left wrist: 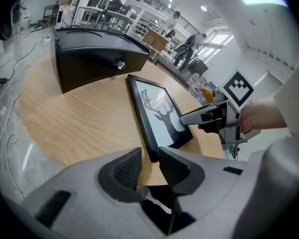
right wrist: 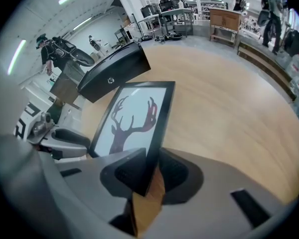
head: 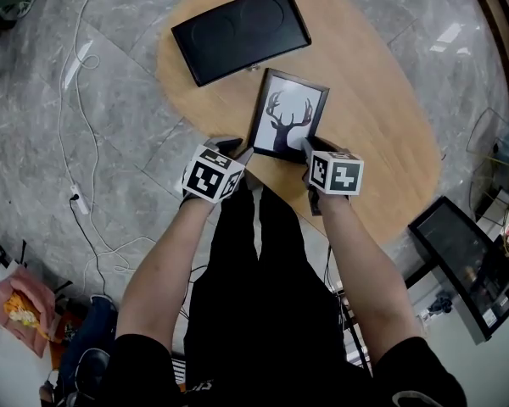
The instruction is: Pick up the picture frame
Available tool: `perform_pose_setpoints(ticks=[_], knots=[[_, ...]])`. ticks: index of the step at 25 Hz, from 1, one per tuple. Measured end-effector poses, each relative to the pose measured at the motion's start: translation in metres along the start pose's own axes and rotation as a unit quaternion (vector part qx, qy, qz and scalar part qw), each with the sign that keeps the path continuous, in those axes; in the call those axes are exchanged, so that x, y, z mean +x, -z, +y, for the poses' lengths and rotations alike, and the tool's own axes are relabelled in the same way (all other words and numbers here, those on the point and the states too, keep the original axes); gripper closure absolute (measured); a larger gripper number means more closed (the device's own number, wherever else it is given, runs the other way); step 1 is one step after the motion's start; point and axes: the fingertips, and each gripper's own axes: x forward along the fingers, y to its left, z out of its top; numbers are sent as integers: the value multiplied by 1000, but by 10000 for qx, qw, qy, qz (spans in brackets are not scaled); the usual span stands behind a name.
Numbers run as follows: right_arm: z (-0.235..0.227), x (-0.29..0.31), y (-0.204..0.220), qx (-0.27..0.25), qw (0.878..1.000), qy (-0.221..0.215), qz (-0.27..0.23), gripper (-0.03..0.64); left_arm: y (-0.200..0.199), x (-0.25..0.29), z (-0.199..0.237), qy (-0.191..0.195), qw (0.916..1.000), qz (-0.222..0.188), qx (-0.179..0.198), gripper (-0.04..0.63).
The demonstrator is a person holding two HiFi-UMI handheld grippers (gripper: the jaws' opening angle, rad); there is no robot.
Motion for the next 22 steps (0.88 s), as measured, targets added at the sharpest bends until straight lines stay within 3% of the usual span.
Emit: perform_pose_setpoints(ticks=[8, 13, 17, 22], knots=[[-3, 4, -3, -294, 9989, 315, 155, 523, 1, -13, 5, -92, 9999, -55, -22, 477], [-9, -4, 0, -35, 9997, 208, 113, 543, 0, -26, -9, -91, 9999, -29, 46, 477], [-2, -25, -8, -411, 9991, -87, -12, 545, -9, -45, -22, -100, 9998, -94, 154, 477], [-11, -59, 1, -109, 9997, -182, -87, 545, -22, -63, -41, -50, 9997, -247, 65, 477]])
